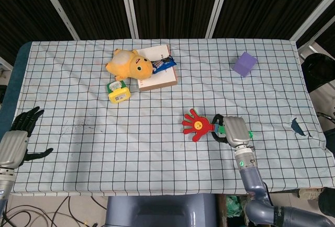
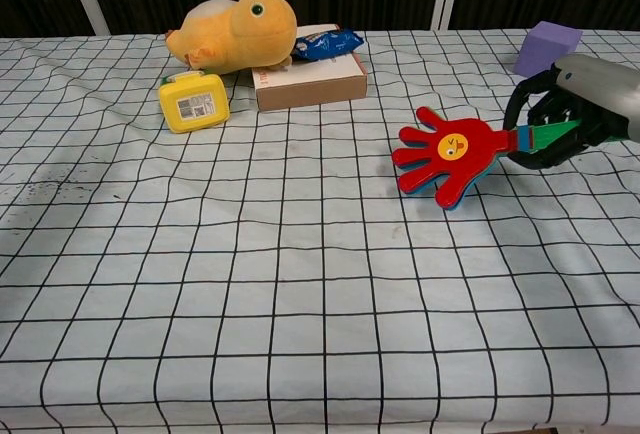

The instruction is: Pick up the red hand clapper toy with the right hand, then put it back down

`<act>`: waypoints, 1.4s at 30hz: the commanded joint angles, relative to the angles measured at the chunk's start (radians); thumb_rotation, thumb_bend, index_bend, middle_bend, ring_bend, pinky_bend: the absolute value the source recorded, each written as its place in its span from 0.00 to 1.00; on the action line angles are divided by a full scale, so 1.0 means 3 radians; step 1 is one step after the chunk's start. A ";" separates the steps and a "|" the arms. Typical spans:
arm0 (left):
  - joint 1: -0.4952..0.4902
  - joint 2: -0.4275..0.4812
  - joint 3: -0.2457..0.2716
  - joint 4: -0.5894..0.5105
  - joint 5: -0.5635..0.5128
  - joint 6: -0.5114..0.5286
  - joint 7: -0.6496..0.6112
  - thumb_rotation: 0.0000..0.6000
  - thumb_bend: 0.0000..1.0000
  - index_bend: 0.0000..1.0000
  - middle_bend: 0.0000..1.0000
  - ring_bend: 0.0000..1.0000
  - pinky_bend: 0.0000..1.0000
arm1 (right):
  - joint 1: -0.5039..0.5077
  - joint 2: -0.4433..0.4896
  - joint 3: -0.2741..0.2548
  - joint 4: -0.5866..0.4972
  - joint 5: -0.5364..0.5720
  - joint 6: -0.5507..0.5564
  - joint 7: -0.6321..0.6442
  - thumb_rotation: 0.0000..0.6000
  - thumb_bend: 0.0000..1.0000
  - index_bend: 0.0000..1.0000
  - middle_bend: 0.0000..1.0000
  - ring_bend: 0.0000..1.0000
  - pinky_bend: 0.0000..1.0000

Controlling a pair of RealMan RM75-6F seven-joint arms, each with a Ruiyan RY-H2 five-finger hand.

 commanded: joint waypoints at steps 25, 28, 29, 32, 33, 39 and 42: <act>0.0010 -0.0015 0.0012 0.0026 0.0032 0.0030 0.0048 1.00 0.00 0.00 0.00 0.00 0.02 | -0.0337 0.0426 -0.0359 -0.0178 -0.0293 0.0673 -0.0337 1.00 0.12 0.06 0.02 0.02 0.15; 0.0009 -0.0025 0.0019 0.0059 0.0058 0.0042 0.0104 1.00 0.00 0.00 0.00 0.00 0.02 | -0.0480 0.0600 -0.0449 -0.0232 -0.0498 0.0883 -0.0280 1.00 0.08 0.02 0.01 0.01 0.15; 0.0009 -0.0030 0.0024 0.0067 0.0067 0.0044 0.0122 1.00 0.00 0.00 0.00 0.00 0.02 | -0.0538 0.0666 -0.0483 -0.0255 -0.0572 0.0962 -0.0241 1.00 0.07 0.00 0.00 0.01 0.15; 0.0013 -0.0048 0.0034 0.0098 0.0093 0.0065 0.0197 1.00 0.00 0.00 0.00 0.00 0.00 | -0.0736 0.0884 -0.0596 -0.0300 -0.0804 0.1210 -0.0081 1.00 0.06 0.00 0.00 0.00 0.15; 0.0016 -0.0059 0.0038 0.0111 0.0101 0.0074 0.0230 1.00 0.00 0.00 0.00 0.00 0.00 | -0.0821 0.0966 -0.0641 -0.0301 -0.0893 0.1317 -0.0013 1.00 0.06 0.00 0.00 0.00 0.14; 0.0026 -0.0106 0.0047 0.0156 0.0124 0.0109 0.0368 1.00 0.00 0.00 0.00 0.00 0.00 | -0.1168 0.1228 -0.0828 -0.0251 -0.1161 0.1670 0.0229 1.00 0.05 0.00 0.00 0.00 0.14; 0.0030 -0.0141 0.0052 0.0193 0.0135 0.0127 0.0437 1.00 0.00 0.00 0.00 0.00 0.00 | -0.1317 0.1290 -0.0909 -0.0165 -0.1254 0.1776 0.0335 1.00 0.04 0.00 0.00 0.00 0.14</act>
